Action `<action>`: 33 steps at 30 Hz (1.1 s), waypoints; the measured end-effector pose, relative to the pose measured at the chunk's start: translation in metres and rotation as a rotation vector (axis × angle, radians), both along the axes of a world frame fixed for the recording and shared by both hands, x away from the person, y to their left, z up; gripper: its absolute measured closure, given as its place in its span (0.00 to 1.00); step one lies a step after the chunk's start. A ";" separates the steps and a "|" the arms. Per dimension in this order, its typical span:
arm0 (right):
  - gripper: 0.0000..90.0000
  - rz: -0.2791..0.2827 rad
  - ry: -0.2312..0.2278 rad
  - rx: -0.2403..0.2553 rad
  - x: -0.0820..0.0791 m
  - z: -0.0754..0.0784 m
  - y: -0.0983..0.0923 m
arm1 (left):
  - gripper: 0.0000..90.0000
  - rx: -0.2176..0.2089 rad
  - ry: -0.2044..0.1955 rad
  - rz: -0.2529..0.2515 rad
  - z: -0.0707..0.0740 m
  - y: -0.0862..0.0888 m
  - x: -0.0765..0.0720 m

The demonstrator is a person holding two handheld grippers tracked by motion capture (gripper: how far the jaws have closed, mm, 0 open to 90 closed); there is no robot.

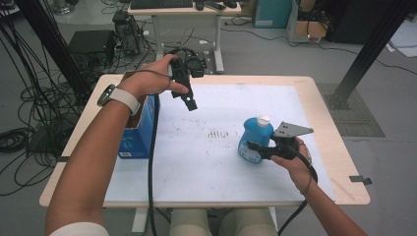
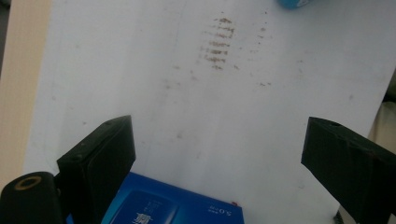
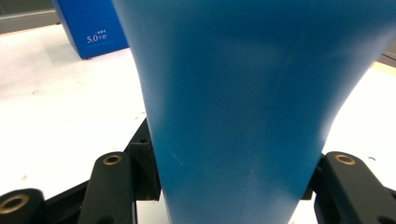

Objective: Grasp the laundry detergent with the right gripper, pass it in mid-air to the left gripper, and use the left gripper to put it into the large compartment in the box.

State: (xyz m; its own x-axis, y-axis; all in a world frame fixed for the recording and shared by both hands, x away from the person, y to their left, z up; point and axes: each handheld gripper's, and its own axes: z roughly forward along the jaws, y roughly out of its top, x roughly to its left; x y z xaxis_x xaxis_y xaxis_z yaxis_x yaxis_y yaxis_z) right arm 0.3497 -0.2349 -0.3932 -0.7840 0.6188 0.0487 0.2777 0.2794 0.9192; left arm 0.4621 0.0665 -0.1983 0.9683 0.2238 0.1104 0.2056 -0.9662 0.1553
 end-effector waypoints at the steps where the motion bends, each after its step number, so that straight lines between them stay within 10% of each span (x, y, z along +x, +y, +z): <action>1: 0.49 0.005 -0.002 -0.001 0.000 0.001 0.001 | 0.11 0.001 0.000 0.000 0.002 0.000 -0.001; 33: 0.49 0.284 0.013 -0.027 -0.002 0.078 -0.010 | 0.09 -0.003 -0.022 -0.078 0.048 -0.023 -0.058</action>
State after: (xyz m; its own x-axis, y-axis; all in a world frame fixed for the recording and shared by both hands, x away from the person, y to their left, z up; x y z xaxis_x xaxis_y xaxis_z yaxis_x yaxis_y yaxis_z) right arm 0.3480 -0.2446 -0.3157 -0.9255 0.3759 0.0466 0.1967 0.3716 0.9073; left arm 0.4045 0.0431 -0.1503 0.9803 0.1478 0.1311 0.1259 -0.9787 0.1619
